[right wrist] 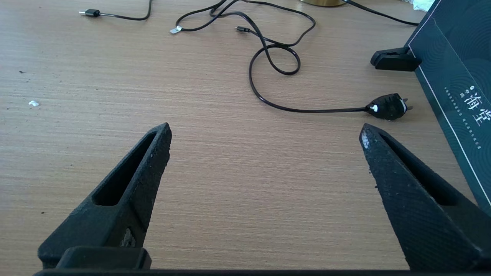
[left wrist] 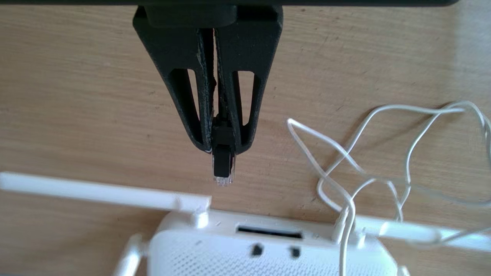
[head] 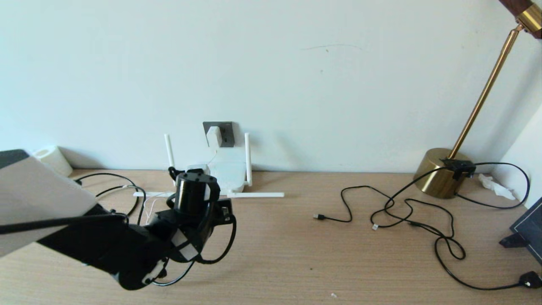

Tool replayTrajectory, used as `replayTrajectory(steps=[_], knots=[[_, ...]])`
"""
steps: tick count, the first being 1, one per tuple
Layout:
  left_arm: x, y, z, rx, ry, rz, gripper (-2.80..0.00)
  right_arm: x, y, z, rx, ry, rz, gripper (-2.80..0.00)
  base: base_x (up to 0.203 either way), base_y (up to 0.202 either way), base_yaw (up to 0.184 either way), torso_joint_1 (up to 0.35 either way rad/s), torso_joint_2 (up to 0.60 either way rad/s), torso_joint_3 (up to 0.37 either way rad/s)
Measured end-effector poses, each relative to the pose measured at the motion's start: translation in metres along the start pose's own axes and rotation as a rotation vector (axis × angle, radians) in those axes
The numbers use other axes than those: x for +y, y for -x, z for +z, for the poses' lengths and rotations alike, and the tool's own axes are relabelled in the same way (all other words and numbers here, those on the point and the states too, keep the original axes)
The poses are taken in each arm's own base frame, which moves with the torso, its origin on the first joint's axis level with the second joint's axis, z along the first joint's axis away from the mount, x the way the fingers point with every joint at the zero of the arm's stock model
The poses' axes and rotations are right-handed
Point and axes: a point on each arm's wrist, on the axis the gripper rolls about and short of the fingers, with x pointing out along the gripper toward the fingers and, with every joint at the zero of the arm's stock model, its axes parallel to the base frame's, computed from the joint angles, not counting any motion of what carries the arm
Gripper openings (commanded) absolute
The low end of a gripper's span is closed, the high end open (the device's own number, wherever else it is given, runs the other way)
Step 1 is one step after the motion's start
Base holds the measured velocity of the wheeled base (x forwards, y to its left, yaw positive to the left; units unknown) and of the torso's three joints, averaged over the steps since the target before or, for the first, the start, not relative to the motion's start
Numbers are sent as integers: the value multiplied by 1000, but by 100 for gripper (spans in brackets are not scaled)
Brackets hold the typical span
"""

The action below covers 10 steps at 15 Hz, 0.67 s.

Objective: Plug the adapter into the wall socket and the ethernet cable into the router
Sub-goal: Align cable and router interface

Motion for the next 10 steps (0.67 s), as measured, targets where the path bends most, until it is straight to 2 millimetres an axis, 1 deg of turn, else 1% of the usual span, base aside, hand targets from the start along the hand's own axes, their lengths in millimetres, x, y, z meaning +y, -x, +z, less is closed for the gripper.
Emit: replayTrajectory(steps=[5, 8, 10], knots=[[6, -3, -14, 26, 14, 14, -280, 0, 0, 0, 0, 0, 0, 0, 0, 0, 0, 0, 0, 0], [12, -7, -15, 14, 29, 28, -280, 0, 0, 0, 0, 0, 0, 0, 0, 0, 0, 0, 0, 0], [13, -7, -16, 16, 26, 29, -280, 0, 0, 0, 0, 0, 0, 0, 0, 0, 0, 0, 0, 0]])
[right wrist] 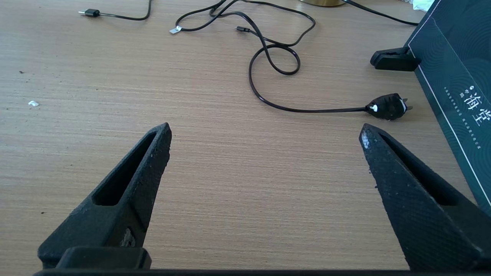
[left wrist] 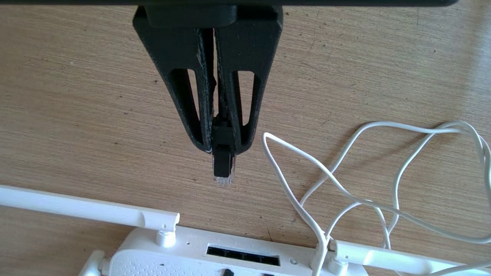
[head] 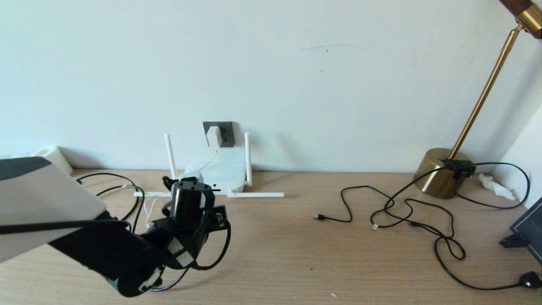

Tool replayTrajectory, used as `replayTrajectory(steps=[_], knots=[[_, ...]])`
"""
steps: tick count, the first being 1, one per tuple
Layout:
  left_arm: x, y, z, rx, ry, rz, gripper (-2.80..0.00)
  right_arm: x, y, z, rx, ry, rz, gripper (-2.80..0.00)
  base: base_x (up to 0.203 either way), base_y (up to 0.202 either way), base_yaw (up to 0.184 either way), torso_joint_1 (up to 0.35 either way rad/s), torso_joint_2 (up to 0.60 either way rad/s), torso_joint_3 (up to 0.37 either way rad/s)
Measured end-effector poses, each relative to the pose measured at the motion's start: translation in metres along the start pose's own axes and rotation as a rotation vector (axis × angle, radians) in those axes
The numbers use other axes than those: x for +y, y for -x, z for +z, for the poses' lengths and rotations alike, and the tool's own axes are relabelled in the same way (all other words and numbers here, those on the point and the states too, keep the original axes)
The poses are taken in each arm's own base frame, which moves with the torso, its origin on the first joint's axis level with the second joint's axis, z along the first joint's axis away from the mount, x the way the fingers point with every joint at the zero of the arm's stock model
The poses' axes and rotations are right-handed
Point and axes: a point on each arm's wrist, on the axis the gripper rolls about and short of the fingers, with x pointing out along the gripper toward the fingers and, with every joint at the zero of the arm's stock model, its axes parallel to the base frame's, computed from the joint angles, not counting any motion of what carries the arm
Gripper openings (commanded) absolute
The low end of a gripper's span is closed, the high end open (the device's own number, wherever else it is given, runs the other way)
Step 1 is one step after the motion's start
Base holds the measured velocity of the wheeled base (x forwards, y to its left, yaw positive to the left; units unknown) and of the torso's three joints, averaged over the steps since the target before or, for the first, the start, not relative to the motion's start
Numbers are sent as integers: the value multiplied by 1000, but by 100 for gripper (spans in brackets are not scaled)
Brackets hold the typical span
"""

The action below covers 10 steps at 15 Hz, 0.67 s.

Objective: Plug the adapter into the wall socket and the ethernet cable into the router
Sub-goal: Align cable and router interface

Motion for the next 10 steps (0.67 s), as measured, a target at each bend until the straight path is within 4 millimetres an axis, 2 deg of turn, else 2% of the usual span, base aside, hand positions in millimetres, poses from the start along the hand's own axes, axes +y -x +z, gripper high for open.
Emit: replayTrajectory(steps=[10], knots=[[-1, -3, -3, 15, -11, -46, -280, 0, 0, 0, 0, 0, 0, 0, 0, 0, 0, 0, 0, 0]])
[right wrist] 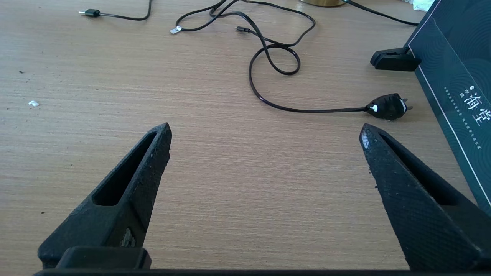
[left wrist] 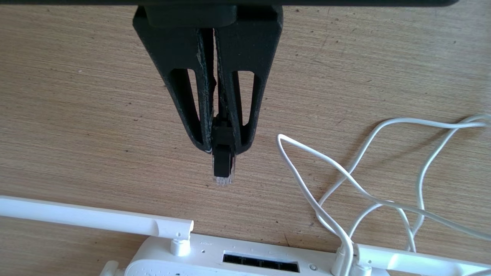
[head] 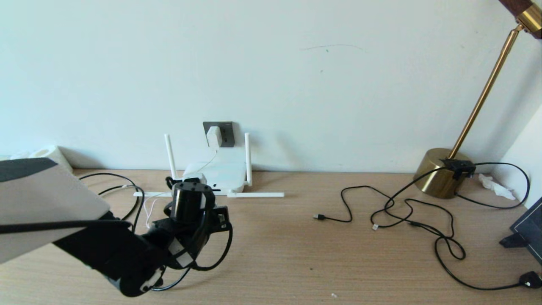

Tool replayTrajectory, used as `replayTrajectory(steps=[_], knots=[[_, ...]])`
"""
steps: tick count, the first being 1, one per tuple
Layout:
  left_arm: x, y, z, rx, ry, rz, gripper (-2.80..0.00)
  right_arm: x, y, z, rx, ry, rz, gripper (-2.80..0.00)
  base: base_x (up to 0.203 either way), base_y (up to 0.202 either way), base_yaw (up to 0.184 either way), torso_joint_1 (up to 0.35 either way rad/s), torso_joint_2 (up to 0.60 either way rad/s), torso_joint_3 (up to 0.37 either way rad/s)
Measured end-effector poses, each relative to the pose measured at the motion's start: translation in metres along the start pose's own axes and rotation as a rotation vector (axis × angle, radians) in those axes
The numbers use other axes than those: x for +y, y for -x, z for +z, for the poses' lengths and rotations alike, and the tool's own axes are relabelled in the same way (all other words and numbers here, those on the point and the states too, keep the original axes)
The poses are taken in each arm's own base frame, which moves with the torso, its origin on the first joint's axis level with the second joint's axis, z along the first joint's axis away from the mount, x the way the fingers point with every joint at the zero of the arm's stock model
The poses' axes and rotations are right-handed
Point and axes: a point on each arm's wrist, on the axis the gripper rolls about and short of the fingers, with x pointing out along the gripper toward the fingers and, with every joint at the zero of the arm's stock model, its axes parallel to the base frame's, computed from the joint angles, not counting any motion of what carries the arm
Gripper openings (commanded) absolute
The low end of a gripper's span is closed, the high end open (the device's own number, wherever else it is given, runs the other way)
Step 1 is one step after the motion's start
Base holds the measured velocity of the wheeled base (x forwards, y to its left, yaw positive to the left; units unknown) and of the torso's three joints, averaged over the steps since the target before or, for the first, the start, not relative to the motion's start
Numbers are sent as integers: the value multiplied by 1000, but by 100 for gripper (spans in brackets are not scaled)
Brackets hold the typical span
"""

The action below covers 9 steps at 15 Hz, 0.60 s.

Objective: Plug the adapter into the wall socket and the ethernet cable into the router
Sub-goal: Align cable and router interface

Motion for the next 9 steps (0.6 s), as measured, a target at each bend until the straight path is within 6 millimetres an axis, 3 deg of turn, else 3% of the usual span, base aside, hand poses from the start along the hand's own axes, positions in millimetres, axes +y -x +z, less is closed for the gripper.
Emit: replayTrajectory(steps=[9], knots=[[-1, -25, -6, -36, 27, -19, -280, 0, 0, 0, 0, 0, 0, 0, 0, 0, 0, 0, 0, 0]])
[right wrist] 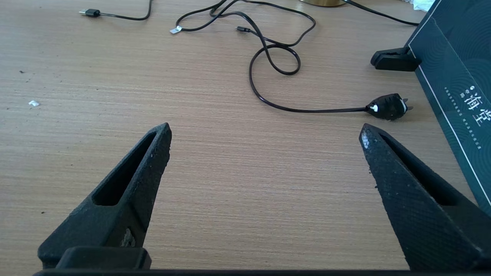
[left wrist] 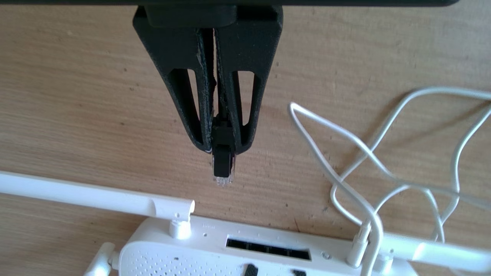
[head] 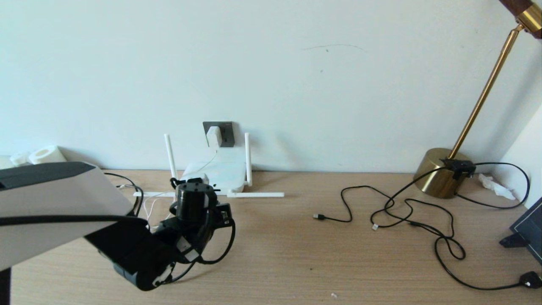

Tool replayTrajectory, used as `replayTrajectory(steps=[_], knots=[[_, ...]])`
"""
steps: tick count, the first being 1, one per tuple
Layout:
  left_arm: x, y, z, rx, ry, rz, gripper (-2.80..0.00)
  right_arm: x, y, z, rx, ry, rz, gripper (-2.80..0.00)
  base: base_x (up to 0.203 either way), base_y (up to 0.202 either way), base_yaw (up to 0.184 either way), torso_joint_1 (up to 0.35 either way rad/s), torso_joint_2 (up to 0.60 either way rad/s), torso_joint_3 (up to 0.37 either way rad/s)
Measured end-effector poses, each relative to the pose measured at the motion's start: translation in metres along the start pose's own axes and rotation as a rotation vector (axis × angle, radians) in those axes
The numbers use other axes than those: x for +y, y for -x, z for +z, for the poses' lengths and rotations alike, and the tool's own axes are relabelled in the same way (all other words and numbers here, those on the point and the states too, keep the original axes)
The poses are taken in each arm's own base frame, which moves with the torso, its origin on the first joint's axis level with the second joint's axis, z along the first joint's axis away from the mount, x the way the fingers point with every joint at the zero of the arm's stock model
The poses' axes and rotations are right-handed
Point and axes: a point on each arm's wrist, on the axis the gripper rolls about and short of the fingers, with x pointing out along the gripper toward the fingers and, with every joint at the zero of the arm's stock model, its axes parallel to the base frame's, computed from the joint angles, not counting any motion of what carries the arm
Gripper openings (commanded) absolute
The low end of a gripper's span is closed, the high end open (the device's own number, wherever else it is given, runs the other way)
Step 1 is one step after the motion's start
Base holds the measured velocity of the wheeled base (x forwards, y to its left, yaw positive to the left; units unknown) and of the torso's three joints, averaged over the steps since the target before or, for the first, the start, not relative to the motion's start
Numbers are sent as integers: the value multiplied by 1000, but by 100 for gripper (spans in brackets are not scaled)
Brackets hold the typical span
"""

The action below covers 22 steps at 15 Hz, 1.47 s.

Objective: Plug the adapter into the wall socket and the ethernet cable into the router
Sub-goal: Align cable and router interface

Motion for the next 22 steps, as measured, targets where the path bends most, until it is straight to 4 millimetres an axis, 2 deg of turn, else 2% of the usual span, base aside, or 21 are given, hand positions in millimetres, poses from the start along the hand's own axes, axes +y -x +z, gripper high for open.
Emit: replayTrajectory(steps=[7, 22], knots=[[10, -16, 4, -2, -18, 0, -280, 0, 0, 0, 0, 0, 0, 0, 0, 0, 0, 0, 0, 0], [5, -39, 6, -25, -3, 6, -280, 0, 0, 0, 0, 0, 0, 0, 0, 0, 0, 0, 0, 0]])
